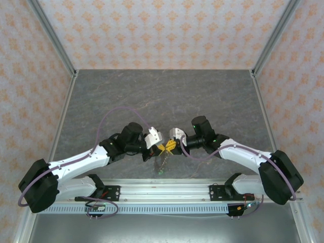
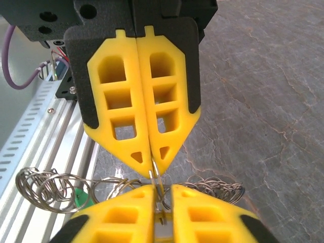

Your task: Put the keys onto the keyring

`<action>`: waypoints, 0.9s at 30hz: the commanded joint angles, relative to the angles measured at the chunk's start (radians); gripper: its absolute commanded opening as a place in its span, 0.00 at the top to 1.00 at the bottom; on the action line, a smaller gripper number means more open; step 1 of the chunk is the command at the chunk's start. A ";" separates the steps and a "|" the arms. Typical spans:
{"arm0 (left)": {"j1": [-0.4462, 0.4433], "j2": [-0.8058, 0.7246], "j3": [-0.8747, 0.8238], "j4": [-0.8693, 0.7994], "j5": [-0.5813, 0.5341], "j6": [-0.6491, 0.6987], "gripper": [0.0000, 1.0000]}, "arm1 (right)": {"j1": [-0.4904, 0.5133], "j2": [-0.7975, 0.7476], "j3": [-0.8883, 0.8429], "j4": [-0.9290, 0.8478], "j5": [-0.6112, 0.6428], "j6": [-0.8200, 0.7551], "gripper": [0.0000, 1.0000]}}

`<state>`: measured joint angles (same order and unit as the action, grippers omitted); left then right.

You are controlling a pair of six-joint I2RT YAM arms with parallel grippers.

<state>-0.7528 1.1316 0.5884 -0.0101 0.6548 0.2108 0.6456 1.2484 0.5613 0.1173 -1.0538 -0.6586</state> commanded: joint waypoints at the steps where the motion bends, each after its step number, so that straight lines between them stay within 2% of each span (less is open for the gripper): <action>1: -0.005 -0.016 0.025 0.048 0.028 0.010 1.00 | 0.006 0.013 0.031 0.047 -0.024 0.003 0.92; 4: -0.004 -0.019 0.025 0.033 -0.002 0.017 0.98 | 0.006 0.004 0.037 0.029 -0.012 0.004 1.00; 8: -0.005 -0.003 0.042 -0.029 -0.041 0.055 0.87 | 0.006 -0.016 0.060 -0.039 0.013 0.010 1.00; 12: -0.005 0.027 0.063 -0.062 -0.063 0.085 0.84 | 0.009 -0.028 0.101 -0.167 0.064 -0.015 1.00; 17: -0.005 0.063 0.086 -0.071 -0.057 0.099 0.83 | 0.011 -0.035 0.139 -0.254 0.085 -0.030 1.00; 23: -0.005 0.089 0.106 -0.077 -0.042 0.107 0.82 | 0.012 -0.037 0.152 -0.260 0.082 -0.031 1.00; 27: -0.005 0.101 0.113 -0.073 -0.036 0.106 0.87 | 0.015 -0.036 0.159 -0.263 0.092 -0.024 1.00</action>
<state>-0.7528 1.2236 0.6701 -0.0647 0.6136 0.2962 0.6521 1.2377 0.6796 -0.1440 -0.9573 -0.6716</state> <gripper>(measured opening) 0.145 0.040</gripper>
